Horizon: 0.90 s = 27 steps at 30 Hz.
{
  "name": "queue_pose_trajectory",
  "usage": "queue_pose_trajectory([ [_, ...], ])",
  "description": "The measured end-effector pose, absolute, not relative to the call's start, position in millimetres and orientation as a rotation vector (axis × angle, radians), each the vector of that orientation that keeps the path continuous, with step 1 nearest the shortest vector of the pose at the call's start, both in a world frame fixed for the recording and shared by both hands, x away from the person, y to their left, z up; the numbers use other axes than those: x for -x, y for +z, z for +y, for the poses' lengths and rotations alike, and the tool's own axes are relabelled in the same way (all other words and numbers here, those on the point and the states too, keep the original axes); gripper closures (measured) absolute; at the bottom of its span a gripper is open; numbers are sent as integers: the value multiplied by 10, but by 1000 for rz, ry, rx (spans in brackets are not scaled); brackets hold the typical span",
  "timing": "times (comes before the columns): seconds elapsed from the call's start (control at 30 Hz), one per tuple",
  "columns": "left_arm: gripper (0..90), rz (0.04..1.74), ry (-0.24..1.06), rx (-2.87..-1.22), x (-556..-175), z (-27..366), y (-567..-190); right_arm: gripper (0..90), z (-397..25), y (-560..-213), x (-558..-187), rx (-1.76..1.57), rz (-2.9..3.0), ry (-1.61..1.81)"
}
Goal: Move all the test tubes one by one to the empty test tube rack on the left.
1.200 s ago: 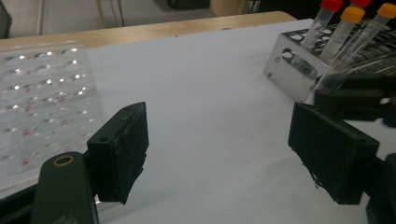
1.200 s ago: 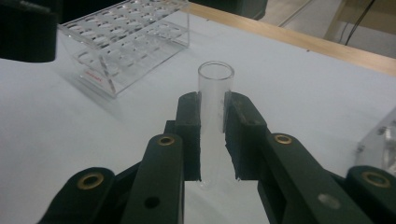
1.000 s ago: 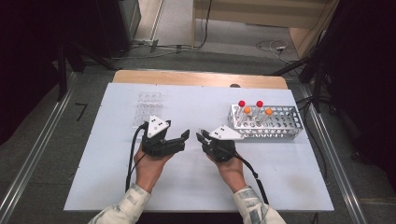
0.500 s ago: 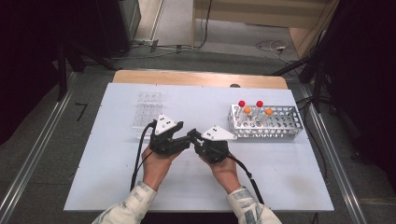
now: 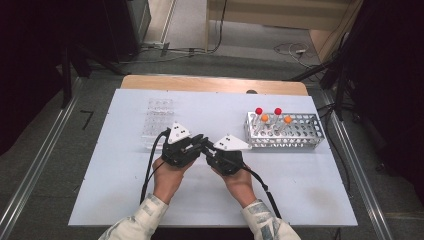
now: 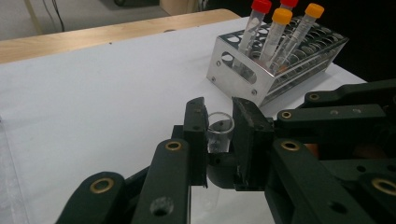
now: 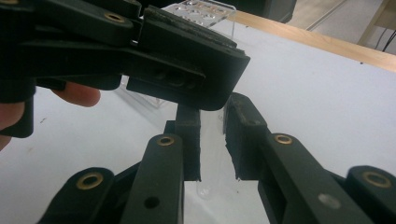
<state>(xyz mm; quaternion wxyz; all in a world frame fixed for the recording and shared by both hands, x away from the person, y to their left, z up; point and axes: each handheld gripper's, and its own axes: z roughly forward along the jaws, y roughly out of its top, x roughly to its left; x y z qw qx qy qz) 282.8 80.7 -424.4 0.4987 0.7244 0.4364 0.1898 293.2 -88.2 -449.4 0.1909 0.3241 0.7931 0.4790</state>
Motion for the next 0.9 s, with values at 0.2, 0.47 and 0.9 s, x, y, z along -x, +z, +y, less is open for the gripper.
queue_pose_trajectory([
  [0.2, 770, 1059, 459, -1747, -2834, 811, -4224, 508, -899, -4485, -2935, -891, 2261, 1347],
  [0.47, 770, 1088, 486, -1697, -2847, 914, -4164, 315, -1031, -4459, -2953, -890, 2306, 1273],
  [0.9, 770, 1117, 511, -1649, -2871, 1129, -4014, 167, -1612, -4454, -2941, -1022, 2264, 1215],
])
